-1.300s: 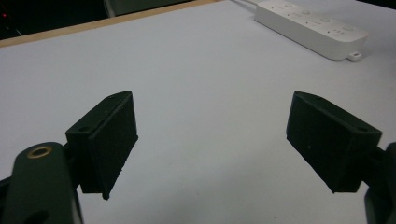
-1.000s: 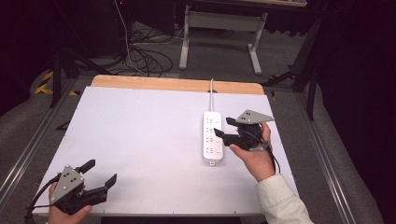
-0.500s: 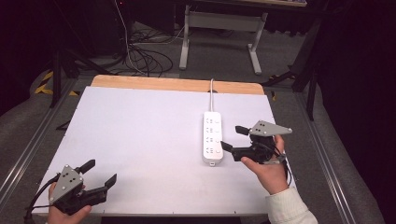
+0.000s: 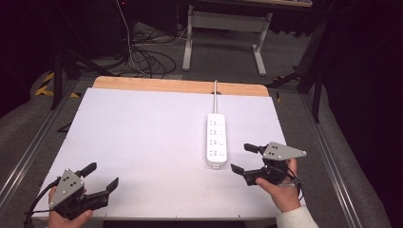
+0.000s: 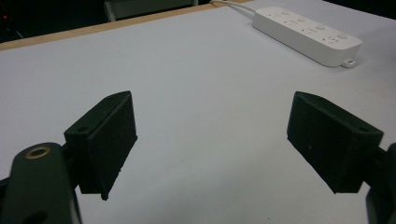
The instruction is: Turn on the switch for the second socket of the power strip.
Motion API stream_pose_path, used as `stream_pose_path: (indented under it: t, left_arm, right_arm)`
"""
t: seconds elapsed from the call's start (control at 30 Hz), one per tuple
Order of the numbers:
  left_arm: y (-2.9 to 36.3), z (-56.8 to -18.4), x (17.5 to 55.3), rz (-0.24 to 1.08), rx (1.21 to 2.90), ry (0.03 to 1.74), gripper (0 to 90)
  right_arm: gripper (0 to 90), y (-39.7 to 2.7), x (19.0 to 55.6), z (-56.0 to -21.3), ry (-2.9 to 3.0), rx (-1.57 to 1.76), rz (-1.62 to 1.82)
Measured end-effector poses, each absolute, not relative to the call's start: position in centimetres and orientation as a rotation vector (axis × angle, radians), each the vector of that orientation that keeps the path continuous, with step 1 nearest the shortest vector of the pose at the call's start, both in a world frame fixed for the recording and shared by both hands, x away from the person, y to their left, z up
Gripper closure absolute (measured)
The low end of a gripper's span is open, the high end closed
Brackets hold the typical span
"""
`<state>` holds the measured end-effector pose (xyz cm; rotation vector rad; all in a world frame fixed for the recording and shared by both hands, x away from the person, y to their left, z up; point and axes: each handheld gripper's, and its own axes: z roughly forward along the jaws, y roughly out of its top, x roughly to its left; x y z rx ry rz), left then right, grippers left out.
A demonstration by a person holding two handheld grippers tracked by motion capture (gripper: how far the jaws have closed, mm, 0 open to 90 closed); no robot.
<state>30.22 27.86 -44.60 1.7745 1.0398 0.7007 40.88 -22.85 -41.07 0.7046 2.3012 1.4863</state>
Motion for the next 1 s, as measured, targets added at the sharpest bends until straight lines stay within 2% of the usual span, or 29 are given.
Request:
stream_pose_path:
  t: [0.7,1.0]
  left_arm:
    - [28.2,-44.5,29.8,0.705,1.775,1.028,15.8]
    - [28.2,-44.7,30.1,0.678,1.772,1.038,15.5]
  right_arm:
    - [10.4,-23.7,39.8,-47.4,2.390,0.806,1.457]
    - [11.0,-24.0,39.3,-49.0,2.391,0.852,1.416]
